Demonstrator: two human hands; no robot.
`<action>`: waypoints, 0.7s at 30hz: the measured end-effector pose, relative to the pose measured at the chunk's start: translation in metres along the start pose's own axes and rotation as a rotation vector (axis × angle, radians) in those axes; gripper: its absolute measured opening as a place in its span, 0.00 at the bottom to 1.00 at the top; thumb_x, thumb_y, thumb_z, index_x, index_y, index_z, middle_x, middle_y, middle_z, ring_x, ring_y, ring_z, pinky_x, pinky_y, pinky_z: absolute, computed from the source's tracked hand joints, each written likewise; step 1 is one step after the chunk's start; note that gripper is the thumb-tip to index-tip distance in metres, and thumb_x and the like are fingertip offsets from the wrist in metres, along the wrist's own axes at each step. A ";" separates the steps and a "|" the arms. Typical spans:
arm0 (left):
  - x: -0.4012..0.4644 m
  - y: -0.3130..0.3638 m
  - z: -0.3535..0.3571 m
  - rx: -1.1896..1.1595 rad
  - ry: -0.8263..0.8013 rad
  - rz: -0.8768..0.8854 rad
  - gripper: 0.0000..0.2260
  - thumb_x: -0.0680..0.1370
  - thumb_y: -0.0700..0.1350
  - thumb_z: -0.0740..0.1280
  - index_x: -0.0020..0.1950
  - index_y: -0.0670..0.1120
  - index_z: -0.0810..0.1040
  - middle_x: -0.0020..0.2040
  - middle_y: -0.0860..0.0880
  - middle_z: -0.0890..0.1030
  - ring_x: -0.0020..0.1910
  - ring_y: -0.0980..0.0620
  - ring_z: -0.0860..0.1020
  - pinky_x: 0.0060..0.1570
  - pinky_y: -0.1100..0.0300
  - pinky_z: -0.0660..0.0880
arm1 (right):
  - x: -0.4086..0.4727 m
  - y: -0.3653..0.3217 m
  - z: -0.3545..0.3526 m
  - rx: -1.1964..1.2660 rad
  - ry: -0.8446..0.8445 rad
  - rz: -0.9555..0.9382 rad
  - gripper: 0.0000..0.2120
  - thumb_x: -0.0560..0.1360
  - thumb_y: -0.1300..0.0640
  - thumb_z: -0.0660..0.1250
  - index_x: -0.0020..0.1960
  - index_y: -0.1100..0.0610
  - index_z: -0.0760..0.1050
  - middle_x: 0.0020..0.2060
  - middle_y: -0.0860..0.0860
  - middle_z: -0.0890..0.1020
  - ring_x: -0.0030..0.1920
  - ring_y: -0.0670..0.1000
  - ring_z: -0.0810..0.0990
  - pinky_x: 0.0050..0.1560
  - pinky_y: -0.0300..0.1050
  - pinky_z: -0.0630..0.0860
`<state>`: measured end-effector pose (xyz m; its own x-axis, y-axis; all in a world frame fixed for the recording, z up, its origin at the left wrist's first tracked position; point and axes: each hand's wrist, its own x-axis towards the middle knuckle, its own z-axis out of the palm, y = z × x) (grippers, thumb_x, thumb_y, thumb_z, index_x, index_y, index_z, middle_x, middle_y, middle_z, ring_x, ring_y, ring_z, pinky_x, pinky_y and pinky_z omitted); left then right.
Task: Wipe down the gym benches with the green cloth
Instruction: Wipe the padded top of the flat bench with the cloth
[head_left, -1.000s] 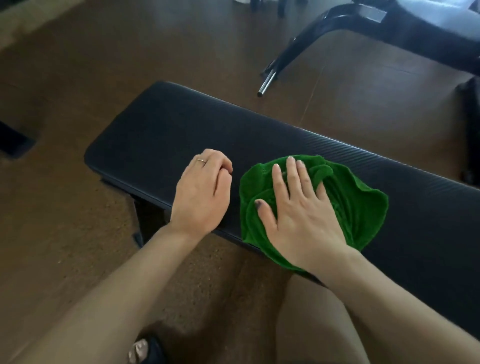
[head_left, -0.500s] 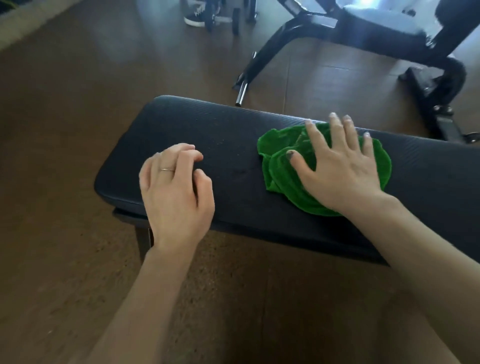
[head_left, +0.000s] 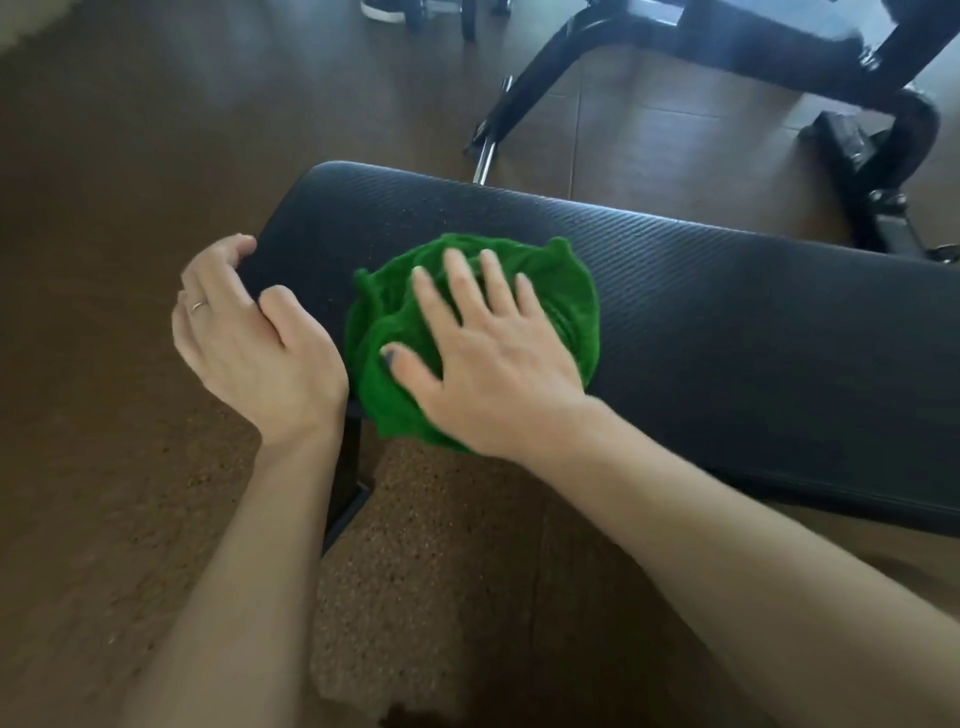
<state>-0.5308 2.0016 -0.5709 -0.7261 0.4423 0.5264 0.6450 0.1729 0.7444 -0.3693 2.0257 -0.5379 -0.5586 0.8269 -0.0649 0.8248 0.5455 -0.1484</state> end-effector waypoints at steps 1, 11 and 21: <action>0.000 -0.001 0.000 -0.002 0.006 -0.007 0.19 0.76 0.41 0.56 0.64 0.44 0.77 0.62 0.49 0.81 0.61 0.49 0.78 0.74 0.43 0.64 | -0.009 -0.001 0.002 -0.015 0.012 -0.068 0.38 0.82 0.30 0.44 0.85 0.49 0.46 0.84 0.54 0.48 0.83 0.60 0.44 0.81 0.64 0.47; -0.002 -0.014 0.000 -0.313 0.115 -0.417 0.17 0.79 0.44 0.54 0.63 0.40 0.76 0.58 0.48 0.77 0.49 0.60 0.73 0.53 0.66 0.71 | -0.087 0.069 0.006 -0.439 0.011 -0.311 0.39 0.82 0.40 0.59 0.85 0.52 0.45 0.83 0.61 0.53 0.80 0.67 0.59 0.75 0.65 0.66; 0.003 -0.013 -0.005 -0.490 0.146 -0.628 0.14 0.77 0.47 0.56 0.54 0.48 0.79 0.55 0.47 0.79 0.52 0.46 0.77 0.56 0.39 0.75 | 0.001 -0.018 0.015 -0.380 0.070 -0.375 0.38 0.84 0.40 0.56 0.84 0.61 0.49 0.82 0.64 0.53 0.80 0.70 0.53 0.77 0.69 0.59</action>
<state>-0.5429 1.9968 -0.5769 -0.9638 0.2654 -0.0262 -0.0463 -0.0697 0.9965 -0.3864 2.0144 -0.5504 -0.8242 0.5663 -0.0084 0.5510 0.8052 0.2193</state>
